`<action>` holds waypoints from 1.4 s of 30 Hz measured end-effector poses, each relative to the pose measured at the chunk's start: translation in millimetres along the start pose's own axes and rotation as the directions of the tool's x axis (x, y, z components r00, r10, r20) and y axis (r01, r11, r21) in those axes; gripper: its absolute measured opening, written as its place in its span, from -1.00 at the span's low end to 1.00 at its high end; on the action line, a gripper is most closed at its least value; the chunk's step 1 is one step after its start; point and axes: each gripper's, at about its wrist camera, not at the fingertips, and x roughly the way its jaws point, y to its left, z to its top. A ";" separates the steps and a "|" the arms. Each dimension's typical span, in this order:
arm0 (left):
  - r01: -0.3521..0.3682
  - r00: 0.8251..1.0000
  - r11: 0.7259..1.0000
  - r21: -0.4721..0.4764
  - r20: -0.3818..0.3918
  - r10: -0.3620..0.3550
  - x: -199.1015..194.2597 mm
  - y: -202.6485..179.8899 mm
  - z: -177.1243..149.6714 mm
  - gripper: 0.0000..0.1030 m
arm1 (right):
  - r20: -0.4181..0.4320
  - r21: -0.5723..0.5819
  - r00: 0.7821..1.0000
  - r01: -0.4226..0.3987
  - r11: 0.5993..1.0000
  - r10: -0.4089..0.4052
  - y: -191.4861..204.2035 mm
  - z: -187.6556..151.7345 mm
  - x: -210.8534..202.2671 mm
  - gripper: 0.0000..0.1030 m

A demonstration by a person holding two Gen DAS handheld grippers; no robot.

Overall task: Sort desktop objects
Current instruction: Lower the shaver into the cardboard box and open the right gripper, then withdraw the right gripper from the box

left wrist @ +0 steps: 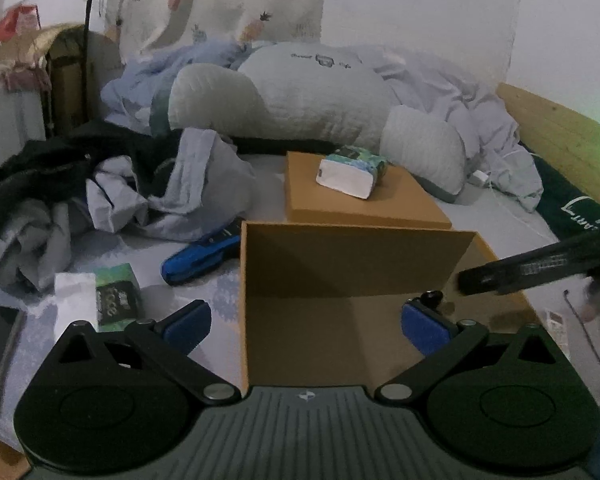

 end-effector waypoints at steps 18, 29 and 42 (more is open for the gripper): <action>-0.003 1.000 0.999 0.036 0.023 0.002 -12.2 -4.7 -6.0 1.00 | 0.399 -0.006 0.914 0.082 0.997 -0.073 -12.4 -47.9 -111.3 1.00; 0.005 0.999 0.999 0.034 0.052 -0.006 -17.0 -14.3 -7.9 1.00 | 0.391 0.072 0.916 0.067 0.995 -0.091 -31.8 -65.9 -95.6 1.00; -0.008 1.000 0.999 0.043 0.029 0.007 -15.4 -22.8 -6.0 1.00 | 0.375 0.087 0.925 0.030 0.996 -0.060 -34.1 -60.1 -94.0 1.00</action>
